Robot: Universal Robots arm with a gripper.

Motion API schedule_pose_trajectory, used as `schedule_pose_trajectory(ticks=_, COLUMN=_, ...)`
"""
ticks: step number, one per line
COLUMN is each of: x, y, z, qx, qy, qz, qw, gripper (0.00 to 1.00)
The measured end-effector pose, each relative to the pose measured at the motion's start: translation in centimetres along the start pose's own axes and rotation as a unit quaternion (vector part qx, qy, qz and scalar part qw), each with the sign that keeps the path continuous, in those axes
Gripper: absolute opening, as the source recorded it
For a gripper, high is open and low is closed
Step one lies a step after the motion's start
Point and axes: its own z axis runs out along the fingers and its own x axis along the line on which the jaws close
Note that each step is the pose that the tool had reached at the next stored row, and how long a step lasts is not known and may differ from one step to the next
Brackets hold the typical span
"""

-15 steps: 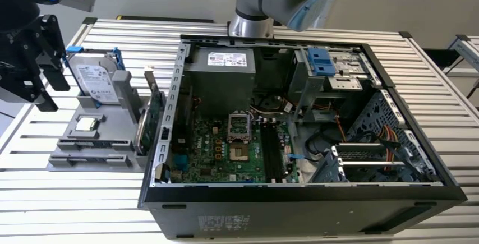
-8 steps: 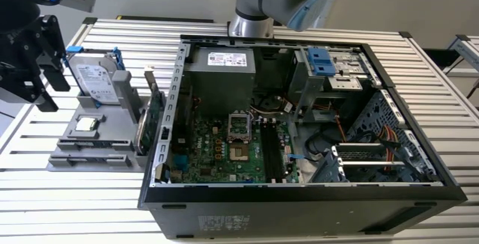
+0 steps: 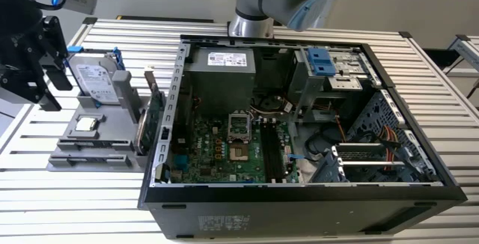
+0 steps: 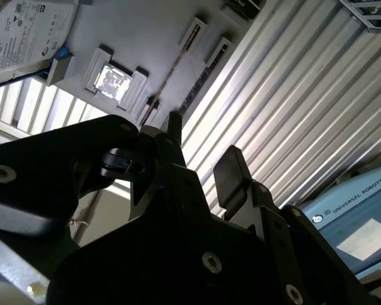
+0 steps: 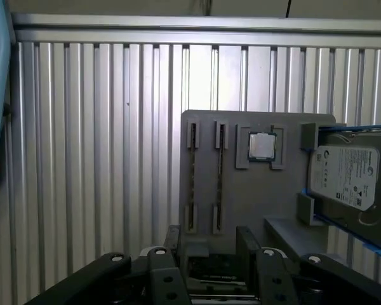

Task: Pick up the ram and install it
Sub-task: 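Pick up the ram and move it above insertion slot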

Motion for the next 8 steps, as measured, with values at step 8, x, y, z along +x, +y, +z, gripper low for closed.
schedule_pose_trajectory(ticks=8, x=0.01, y=0.00, z=0.18, qx=-0.0008, qy=-0.0001, qz=-0.001, qw=1.0000, gripper=1.00)
